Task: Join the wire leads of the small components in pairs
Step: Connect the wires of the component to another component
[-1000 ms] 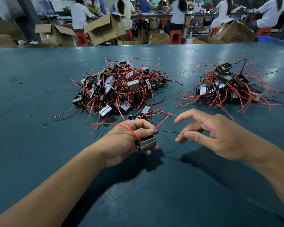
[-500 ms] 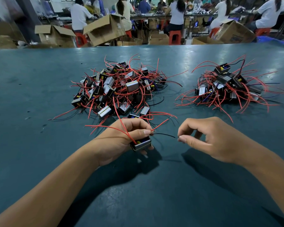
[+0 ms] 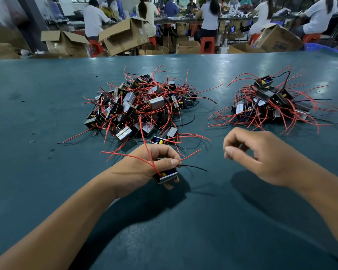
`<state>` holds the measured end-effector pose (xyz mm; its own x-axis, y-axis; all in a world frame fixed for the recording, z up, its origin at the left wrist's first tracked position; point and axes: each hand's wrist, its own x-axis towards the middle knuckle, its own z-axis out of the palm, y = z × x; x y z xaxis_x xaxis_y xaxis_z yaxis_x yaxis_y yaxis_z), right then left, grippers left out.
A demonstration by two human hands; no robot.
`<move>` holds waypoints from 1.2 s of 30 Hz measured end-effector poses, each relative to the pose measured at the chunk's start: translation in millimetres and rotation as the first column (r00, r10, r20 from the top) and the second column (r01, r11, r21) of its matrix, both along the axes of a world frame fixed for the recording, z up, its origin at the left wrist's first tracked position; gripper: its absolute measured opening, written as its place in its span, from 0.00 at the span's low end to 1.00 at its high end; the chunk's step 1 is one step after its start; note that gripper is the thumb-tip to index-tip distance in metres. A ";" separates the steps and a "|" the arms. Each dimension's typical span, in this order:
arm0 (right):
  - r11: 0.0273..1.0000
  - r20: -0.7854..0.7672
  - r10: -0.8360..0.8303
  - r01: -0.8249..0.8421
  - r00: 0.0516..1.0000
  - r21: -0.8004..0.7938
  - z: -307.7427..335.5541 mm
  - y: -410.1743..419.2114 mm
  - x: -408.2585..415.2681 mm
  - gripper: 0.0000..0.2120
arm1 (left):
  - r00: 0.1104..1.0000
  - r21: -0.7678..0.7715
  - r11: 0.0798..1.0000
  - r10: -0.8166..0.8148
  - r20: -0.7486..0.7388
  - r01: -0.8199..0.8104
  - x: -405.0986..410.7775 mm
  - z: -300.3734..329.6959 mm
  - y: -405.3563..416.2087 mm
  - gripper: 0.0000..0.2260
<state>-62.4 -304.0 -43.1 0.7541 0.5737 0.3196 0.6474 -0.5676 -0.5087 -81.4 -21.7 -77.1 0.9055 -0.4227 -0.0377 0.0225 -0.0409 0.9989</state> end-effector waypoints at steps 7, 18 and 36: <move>0.995 -0.039 0.092 -0.090 0.995 0.045 -7.3 16.6 -6.4 0.04 | 0.993 0.045 0.992 -0.115 -0.014 0.116 -5.3 0.3 -3.7 0.04; 0.988 -0.127 0.097 -0.111 0.987 -0.105 -17.0 19.1 -9.5 0.05 | 0.962 0.381 0.906 -0.246 0.118 0.185 4.3 -0.6 15.1 0.02; 0.986 -0.174 0.124 -0.140 0.977 -0.087 -22.7 21.5 -9.0 0.07 | 0.931 0.497 0.855 -0.291 0.221 0.149 9.9 -1.2 24.7 0.04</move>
<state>-71.4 -282.4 -65.8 0.7075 0.6941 0.1329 0.6306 -0.5351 -0.5622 -71.5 3.0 -78.3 0.7925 -0.6084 -0.0418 -0.3182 -0.4710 0.8228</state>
